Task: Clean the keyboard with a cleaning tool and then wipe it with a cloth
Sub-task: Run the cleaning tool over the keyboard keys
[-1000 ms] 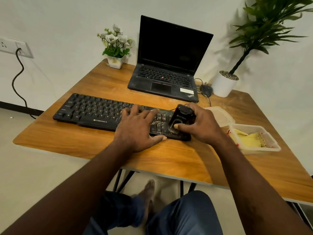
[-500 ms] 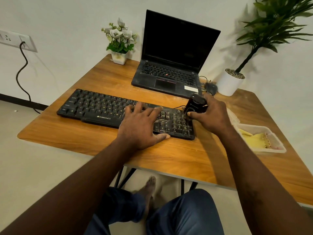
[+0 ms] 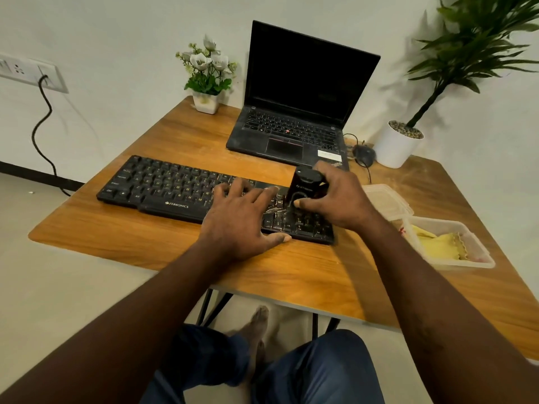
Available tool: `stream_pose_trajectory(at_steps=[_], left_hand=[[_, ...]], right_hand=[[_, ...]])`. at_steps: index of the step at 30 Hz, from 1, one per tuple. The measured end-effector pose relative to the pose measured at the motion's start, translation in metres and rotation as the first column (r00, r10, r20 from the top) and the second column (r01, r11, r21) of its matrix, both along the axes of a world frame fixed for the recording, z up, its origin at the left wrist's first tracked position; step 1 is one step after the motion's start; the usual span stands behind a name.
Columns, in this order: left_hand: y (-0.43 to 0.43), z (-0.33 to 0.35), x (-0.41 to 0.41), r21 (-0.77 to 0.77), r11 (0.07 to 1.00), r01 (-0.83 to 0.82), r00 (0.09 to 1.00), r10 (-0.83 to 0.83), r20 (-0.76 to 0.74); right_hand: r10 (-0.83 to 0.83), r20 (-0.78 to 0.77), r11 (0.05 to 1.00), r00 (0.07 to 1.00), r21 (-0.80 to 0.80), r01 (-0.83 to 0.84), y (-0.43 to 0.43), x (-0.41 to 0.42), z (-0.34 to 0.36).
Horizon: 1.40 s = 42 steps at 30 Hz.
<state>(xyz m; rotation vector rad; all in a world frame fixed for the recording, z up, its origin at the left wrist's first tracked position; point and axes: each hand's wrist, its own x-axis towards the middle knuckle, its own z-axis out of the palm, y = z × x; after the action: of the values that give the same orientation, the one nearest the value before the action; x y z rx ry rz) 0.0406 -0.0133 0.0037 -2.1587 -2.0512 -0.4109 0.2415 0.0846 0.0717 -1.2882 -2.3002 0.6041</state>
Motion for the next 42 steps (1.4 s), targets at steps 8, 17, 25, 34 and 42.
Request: stream_pose_trajectory(at_steps=[8, 17, 25, 34, 42], left_hand=[[0.0, 0.001, 0.0, -0.017, 1.0, -0.001, 1.0, 0.001, 0.005], [0.0, 0.001, 0.001, -0.019, 1.0, -0.007, 1.0, 0.007, -0.005], [0.0, 0.001, 0.001, -0.018, 1.0, -0.009, 1.0, 0.009, -0.005], [0.001, 0.001, 0.0, -0.03, 0.999, -0.015, 1.0, 0.015, -0.001], [0.001, 0.001, 0.0, -0.026, 1.0, -0.017, 1.0, 0.018, 0.006]], right_hand=[[-0.02, -0.002, 1.0, 1.0, 0.01, 0.02, 0.007, -0.003, 0.01], [-0.055, 0.013, 0.997, 0.998, 0.06, 0.054, 0.013, 0.006, 0.009], [-0.084, 0.058, 0.993, 0.995, 0.091, 0.079, 0.016, 0.008, 0.015], [0.114, 0.173, 0.993, 0.978, -0.019, -0.112, 0.002, 0.001, 0.033], [0.117, 0.124, 0.992, 0.985, -0.057, -0.111, -0.011, 0.007, 0.019]])
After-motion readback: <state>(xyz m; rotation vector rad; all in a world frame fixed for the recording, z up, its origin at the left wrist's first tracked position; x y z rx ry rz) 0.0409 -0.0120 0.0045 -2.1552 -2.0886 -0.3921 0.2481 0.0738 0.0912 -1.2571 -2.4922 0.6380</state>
